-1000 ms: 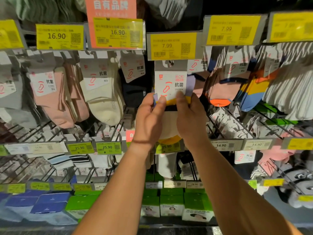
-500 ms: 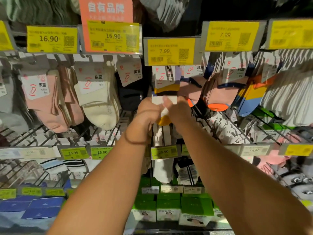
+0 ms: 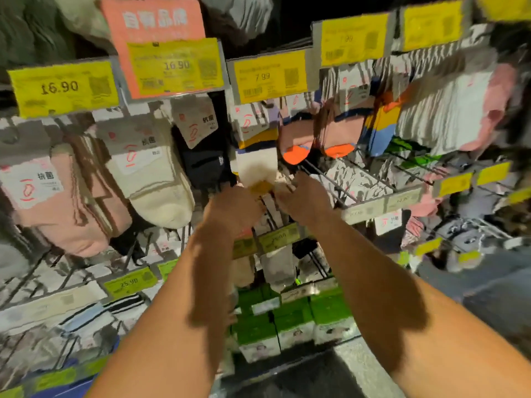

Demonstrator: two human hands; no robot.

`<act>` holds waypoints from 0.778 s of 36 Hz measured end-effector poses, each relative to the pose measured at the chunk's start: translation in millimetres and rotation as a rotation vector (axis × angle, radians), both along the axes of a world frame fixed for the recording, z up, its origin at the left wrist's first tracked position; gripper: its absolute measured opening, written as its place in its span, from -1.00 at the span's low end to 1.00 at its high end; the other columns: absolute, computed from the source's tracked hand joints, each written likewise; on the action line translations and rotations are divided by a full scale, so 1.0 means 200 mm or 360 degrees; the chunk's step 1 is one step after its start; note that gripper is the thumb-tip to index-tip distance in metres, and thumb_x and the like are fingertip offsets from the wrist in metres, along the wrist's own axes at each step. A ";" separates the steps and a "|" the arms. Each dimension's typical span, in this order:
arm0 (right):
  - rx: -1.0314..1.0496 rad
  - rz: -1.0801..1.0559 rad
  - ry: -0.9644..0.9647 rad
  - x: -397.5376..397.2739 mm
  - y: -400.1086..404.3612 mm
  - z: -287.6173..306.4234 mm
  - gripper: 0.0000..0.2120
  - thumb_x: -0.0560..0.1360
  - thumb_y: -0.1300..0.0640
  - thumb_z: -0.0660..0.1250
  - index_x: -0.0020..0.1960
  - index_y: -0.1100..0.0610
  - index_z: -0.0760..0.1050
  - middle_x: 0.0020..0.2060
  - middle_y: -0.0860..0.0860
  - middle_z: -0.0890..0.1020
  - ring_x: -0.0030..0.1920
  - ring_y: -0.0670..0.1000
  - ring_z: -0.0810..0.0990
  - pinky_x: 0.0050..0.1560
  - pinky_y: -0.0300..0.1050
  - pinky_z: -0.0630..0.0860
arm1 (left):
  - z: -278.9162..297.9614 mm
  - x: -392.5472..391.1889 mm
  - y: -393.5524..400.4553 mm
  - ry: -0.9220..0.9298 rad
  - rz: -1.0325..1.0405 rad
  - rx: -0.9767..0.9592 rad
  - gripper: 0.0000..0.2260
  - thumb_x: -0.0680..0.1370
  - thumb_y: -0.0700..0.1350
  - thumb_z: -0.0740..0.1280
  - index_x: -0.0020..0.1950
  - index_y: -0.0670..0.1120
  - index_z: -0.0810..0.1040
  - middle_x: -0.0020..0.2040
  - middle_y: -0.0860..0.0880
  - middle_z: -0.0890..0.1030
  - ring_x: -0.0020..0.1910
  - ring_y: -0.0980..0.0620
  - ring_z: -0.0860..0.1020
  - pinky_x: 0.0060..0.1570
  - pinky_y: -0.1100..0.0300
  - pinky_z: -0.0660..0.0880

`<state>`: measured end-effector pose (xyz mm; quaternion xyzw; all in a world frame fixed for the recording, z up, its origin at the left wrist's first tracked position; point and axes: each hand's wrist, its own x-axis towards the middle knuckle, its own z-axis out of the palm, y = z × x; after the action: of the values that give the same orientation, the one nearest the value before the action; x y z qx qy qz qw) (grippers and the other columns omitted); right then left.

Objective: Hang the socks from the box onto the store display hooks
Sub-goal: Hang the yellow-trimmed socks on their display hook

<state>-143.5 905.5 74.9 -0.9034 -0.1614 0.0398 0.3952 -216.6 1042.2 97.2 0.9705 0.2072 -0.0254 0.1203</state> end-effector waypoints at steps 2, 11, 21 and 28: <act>-0.0054 -0.0102 -0.0014 -0.06 -0.09 0.00 -0.63 0.55 -0.07 0.33 0.15 0.22 0.46 -0.03 0.14 0.58 0.05 0.17 0.58 -0.15 -0.11 0.34 | 0.05 0.00 -0.08 0.0084 -0.0167 0.0074 -0.70 0.64 0.10 0.23 0.04 -0.11 0.61 0.02 -0.12 0.61 0.05 -0.14 0.59 0.05 0.01 0.56; -0.0135 -0.0656 0.0073 -0.28 -0.96 0.03 -0.61 0.54 -0.07 0.31 0.23 0.17 0.46 0.17 0.21 0.59 0.18 0.23 0.55 -0.01 -0.04 0.44 | 0.09 0.08 -0.95 -0.0008 -0.0674 0.0109 -0.68 0.63 0.06 0.26 0.15 -0.18 0.60 0.14 -0.17 0.63 0.13 -0.21 0.59 -0.09 0.10 0.39; -0.0197 -0.1486 0.0377 -0.82 -2.51 -0.19 -0.59 0.56 -0.11 0.30 0.24 0.18 0.47 0.18 0.20 0.59 0.20 0.27 0.55 0.06 0.04 0.49 | -0.11 -0.05 -2.53 0.0266 -0.1535 -0.0159 -0.55 0.63 0.18 0.26 0.28 -0.15 0.57 0.25 -0.19 0.60 0.24 -0.22 0.55 0.17 0.02 0.51; -0.0286 -0.1790 0.0536 -1.09 -3.13 -0.28 -0.66 0.61 -0.01 0.25 0.24 0.23 0.48 0.21 0.20 0.59 0.22 0.25 0.54 0.06 -0.04 0.46 | -0.26 -0.14 -3.29 0.0484 -0.1925 -0.0240 -0.60 0.65 0.15 0.24 0.17 -0.17 0.58 0.15 -0.18 0.61 0.17 -0.21 0.55 0.04 0.03 0.46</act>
<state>-360.6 279.3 19.6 -0.8614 0.4110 -0.0192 0.2977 -245.5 385.1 44.3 0.8904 -0.3661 -0.2414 0.1219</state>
